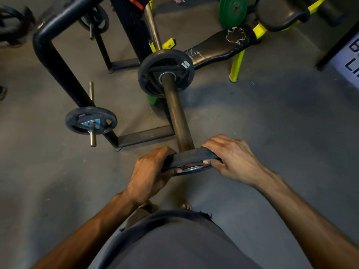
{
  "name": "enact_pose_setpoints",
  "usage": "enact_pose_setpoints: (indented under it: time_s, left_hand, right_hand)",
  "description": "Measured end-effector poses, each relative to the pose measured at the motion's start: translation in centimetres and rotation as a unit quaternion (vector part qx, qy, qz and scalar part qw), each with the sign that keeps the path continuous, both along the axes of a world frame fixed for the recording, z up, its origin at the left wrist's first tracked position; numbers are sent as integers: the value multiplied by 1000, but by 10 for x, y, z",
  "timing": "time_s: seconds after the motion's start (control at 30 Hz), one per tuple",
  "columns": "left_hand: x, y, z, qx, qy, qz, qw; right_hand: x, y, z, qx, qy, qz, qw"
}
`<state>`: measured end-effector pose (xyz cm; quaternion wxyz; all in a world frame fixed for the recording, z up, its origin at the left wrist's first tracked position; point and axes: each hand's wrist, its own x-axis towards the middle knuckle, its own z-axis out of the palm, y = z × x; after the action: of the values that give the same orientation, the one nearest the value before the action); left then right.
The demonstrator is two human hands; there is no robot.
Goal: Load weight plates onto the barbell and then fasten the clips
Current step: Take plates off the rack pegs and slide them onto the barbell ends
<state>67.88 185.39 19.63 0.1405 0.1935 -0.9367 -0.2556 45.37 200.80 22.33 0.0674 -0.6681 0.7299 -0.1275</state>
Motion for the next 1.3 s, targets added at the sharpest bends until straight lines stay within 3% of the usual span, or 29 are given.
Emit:
enact_pose_setpoints:
  time_s: [0.4, 0.53, 0.6, 0.67, 0.73, 0.77, 0.8, 0.93, 1.07, 1.3]
  left_hand:
    - [-29, -36, 9, -5, 43, 62, 997]
    - [-47, -55, 7, 24, 63, 131, 989]
    - [-45, -53, 6, 147, 100, 232, 956]
    - [-28, -36, 6, 370, 128, 335, 857]
    - [-12, -16, 2, 567, 110, 345, 740]
    - [-11, -11, -1, 628, 103, 327, 699]
    - [-16, -10, -2, 652, 106, 316, 681]
    - [-53, -15, 8, 634, 145, 333, 683]
    - [-81, -39, 10, 606, 184, 365, 682]
    - [-139, -128, 26, 587, 241, 366, 681]
  right_hand:
    - [-26, -50, -3, -58, -13, -40, 997]
    - [-20, -72, -7, -111, -42, -149, 982]
    - [-8, -65, -15, -152, -150, -278, 937]
    - [10, -47, -29, -142, -324, -390, 850]
    - [29, -34, -40, -91, -506, -429, 743]
    - [35, -36, -44, -81, -569, -424, 700]
    - [40, -41, -47, -91, -603, -417, 674]
    - [44, -80, -37, -178, -629, -439, 617]
    - [26, -112, -33, -182, -638, -465, 586]
    - [-33, -200, -18, -159, -663, -438, 586]
